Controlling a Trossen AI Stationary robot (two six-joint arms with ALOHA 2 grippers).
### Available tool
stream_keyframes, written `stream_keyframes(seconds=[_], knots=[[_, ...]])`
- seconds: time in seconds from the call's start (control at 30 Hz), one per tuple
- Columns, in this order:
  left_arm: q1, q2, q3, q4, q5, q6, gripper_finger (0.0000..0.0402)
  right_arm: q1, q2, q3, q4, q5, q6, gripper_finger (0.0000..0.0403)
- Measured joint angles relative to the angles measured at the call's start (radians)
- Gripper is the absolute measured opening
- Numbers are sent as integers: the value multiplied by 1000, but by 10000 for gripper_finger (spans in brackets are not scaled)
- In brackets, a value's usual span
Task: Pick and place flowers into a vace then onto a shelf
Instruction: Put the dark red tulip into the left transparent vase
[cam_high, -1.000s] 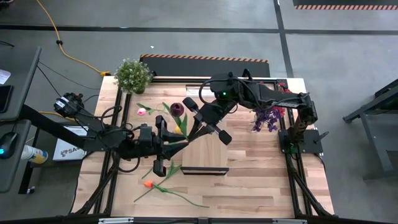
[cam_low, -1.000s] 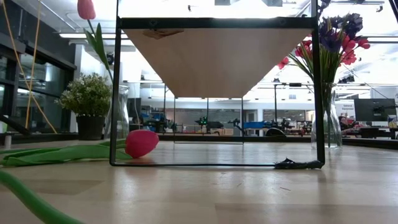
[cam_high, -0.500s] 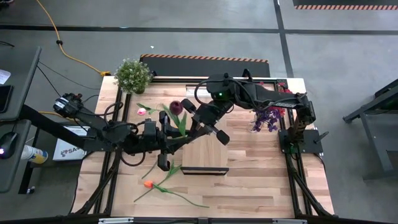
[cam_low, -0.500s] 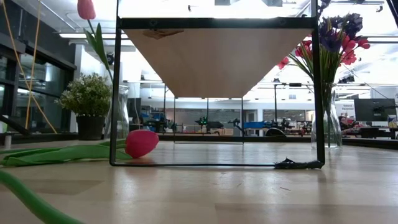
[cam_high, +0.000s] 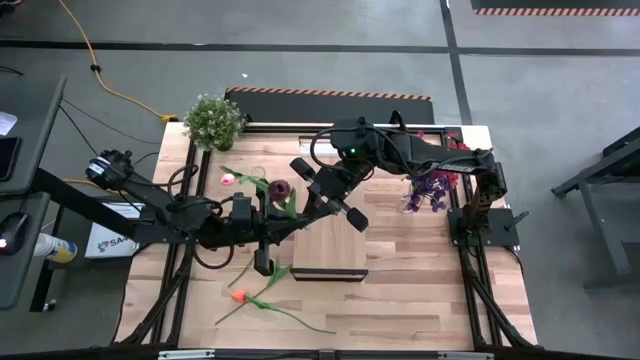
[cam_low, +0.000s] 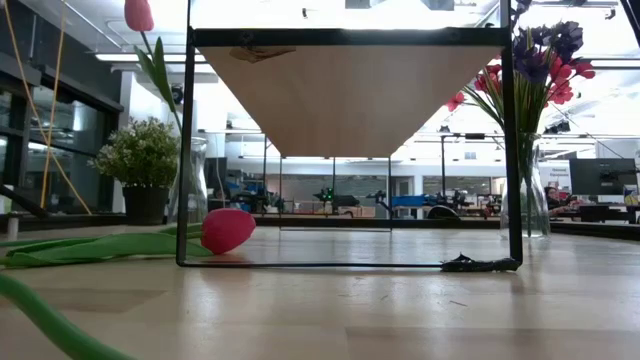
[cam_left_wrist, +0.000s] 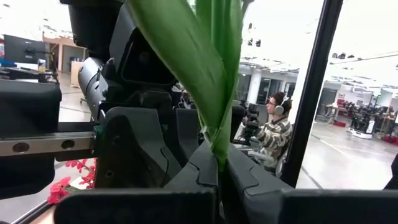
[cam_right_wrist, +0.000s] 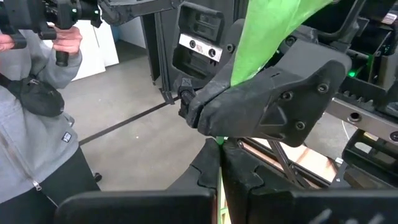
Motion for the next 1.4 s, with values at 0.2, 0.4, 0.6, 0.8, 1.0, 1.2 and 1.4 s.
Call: stream_keyframes(seconds=[0.2,0.4,0.6,0.8,1.0,1.2,1.4], knots=[[0,0,0,3,-9,15,30,1,0,0,-4,25,33,2],[0,-7,-1,10,-22,53,30,2,-9,0,-26,36,35,47],[1,-28,-1,14,-39,102,30,2,-39,0,-83,53,61,141],[2,-100,1,24,-132,211,30,7,-75,0,-215,24,38,202],[1,-169,0,21,-205,341,30,3,-103,0,-250,37,35,217],[27,-223,0,15,-336,426,30,4,-130,0,-235,48,34,212],[146,-259,0,-36,-319,390,30,2,-145,0,-218,110,13,214]])
